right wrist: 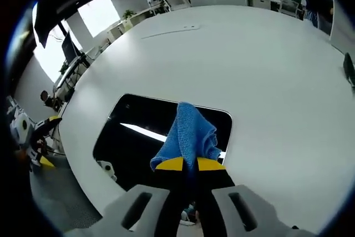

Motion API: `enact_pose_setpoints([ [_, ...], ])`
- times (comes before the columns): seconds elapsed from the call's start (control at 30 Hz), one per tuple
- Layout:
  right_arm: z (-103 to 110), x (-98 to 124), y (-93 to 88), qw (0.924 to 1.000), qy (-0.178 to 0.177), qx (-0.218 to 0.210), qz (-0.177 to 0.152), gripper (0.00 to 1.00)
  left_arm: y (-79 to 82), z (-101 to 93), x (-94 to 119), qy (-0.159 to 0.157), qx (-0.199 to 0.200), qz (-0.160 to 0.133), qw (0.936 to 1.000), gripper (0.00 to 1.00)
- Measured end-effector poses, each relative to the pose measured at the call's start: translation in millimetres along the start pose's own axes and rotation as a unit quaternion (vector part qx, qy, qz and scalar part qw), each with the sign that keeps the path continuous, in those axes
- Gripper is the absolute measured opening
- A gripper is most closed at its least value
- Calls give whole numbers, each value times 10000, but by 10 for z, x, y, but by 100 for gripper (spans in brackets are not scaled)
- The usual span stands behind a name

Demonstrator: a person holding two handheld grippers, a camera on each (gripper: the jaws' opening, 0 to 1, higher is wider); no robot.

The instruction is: Wipe the mirror surface with the cleaning cloth until all visible marks leave the cleaned area.

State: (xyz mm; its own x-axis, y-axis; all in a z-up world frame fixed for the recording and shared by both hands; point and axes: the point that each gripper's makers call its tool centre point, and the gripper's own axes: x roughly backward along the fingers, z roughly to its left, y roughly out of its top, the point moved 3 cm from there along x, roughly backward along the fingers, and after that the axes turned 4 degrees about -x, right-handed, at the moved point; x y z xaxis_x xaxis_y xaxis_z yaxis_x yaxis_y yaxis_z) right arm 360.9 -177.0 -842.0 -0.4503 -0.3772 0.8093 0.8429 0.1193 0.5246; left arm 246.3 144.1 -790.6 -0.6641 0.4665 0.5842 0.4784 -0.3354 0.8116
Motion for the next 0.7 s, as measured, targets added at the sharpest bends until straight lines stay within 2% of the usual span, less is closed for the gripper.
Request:
enact_pose_setpoints([
  [0.27, -138, 67, -47, 9999, -103, -126, 4, 1, -10, -17, -10, -52, 23, 13, 10000, 99],
  [0.53, -163, 84, -63, 9998, -196, -51, 42, 1, -16, -27, -3, -56, 37, -17, 10000, 99],
  [0.7, -193, 91, -32, 9991, -398, -140, -7, 0, -22, -36, -2, -83, 8, -12, 10000, 99],
])
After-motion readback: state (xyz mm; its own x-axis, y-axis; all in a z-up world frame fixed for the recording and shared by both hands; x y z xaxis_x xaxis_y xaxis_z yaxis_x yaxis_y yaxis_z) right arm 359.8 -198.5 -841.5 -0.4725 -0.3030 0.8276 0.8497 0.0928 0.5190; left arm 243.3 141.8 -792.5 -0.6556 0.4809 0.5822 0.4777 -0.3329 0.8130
